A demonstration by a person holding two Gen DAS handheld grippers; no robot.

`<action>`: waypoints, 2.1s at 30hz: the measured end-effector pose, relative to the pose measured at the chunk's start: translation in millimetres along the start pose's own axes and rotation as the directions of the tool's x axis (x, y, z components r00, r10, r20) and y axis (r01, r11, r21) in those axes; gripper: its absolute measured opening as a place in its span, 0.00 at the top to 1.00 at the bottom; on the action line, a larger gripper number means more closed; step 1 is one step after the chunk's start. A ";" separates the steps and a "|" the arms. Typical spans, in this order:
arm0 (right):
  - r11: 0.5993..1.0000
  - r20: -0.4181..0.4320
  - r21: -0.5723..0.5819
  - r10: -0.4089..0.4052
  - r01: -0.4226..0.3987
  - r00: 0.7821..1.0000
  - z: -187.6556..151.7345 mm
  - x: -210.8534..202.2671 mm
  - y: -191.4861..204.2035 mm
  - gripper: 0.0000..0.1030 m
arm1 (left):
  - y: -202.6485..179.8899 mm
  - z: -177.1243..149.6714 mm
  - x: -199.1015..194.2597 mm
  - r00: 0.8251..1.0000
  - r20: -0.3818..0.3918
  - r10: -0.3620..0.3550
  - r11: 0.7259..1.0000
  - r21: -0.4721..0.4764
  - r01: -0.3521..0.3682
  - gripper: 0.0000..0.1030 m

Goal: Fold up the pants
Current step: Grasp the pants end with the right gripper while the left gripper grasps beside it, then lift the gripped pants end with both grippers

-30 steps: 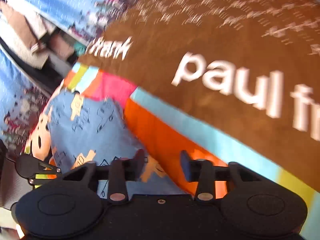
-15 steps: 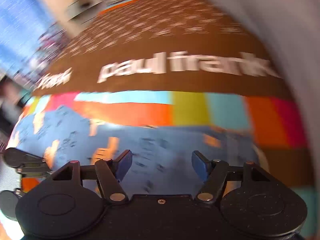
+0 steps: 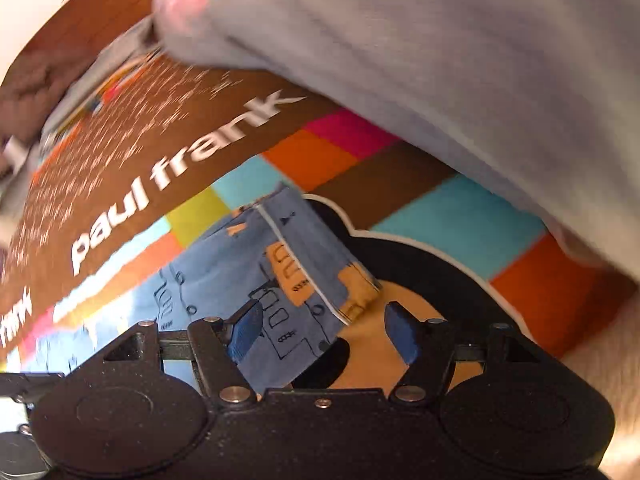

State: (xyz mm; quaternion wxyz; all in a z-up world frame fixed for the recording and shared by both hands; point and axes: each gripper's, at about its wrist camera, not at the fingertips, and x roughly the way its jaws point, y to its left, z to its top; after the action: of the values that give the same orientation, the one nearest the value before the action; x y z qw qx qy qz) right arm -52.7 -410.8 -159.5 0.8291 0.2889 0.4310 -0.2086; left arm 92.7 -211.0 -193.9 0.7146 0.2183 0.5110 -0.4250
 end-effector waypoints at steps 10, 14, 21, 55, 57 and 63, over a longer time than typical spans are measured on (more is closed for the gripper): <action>0.980 0.105 0.190 0.046 -0.066 0.993 -22.3 4.8 -26.5 0.32 | 41.3 107.5 17.3 0.997 0.027 -0.078 0.972 0.225 0.070 0.61; 0.965 0.138 0.243 0.064 -0.097 0.988 -25.8 8.2 -34.4 0.32 | 32.7 146.4 40.9 0.994 0.010 -0.113 0.949 0.296 0.105 0.61; 0.936 0.198 0.316 0.096 -0.156 0.976 -28.4 18.7 -39.4 0.34 | 22.0 181.5 84.9 0.970 -0.075 -0.232 0.925 0.293 0.244 0.61; 0.921 0.257 0.290 0.186 -0.259 0.948 -34.9 6.9 -27.4 0.92 | 33.1 195.0 80.7 0.904 -0.102 -0.416 0.875 0.225 0.428 0.85; 0.923 0.266 0.271 0.199 -0.271 0.943 -34.8 -0.2 -21.9 0.92 | 38.2 192.8 70.0 0.901 -0.089 -0.424 0.872 0.227 0.433 0.85; 0.947 0.259 0.157 0.233 -0.279 0.937 -35.7 -21.6 0.9 0.95 | 60.6 177.2 32.6 0.899 -0.035 -0.437 0.876 0.213 0.434 0.85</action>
State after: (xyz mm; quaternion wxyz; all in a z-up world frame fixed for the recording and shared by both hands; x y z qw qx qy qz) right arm -85.1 -384.6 -157.6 0.8631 0.3940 0.2652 -0.1718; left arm 243.4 -322.9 -163.4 0.5764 0.1711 0.4929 -0.6289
